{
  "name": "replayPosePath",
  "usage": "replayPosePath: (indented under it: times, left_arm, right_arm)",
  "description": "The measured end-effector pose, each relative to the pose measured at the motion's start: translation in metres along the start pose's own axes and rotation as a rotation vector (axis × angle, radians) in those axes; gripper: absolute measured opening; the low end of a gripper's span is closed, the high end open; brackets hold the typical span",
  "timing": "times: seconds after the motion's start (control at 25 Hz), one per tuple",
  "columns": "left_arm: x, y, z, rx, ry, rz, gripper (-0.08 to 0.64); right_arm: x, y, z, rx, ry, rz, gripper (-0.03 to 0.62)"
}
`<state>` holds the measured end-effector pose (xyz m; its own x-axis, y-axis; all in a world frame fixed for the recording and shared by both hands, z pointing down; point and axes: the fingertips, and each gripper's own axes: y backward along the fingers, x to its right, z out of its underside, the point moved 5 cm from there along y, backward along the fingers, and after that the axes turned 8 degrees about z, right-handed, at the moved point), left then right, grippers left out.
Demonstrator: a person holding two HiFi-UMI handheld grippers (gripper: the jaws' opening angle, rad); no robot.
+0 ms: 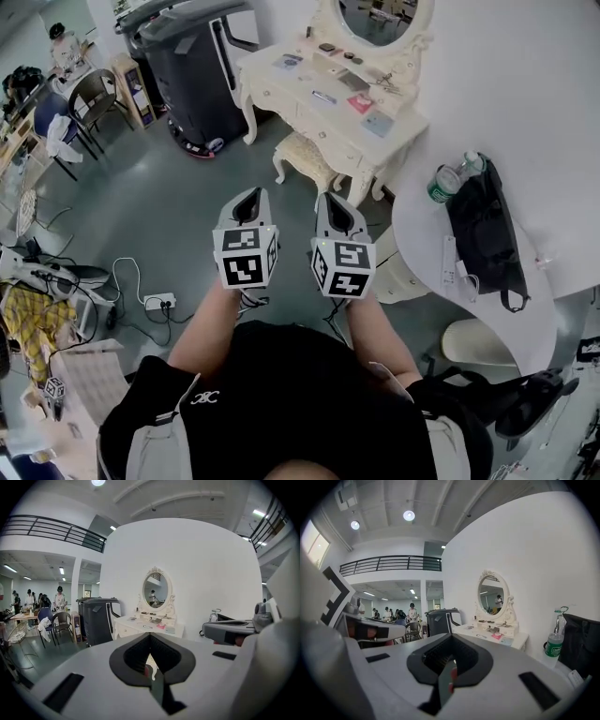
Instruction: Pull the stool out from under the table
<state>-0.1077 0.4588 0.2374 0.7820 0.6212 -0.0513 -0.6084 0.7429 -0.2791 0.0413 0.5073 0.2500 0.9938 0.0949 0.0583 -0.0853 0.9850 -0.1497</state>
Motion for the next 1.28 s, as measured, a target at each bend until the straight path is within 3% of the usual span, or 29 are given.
replayPosePath:
  times: [0.24,0.6,1.28]
  left_arm:
    - [0.020,-0.022,0.005,-0.034,-0.007,-0.027,0.000]
    - [0.005,-0.051,0.011,-0.053,0.004,-0.036,0.000]
    - [-0.102,-0.159,-0.021,-0.083,0.029,0.017,-0.002]
  right_arm:
    - [0.030,-0.011,0.006,-0.019,-0.025,-0.029,0.002]
    - [0.032,-0.040,0.016,-0.025,-0.037,-0.034,0.002]
    - [-0.001,-0.184,-0.006,-0.083,-0.006,-0.009,0.002]
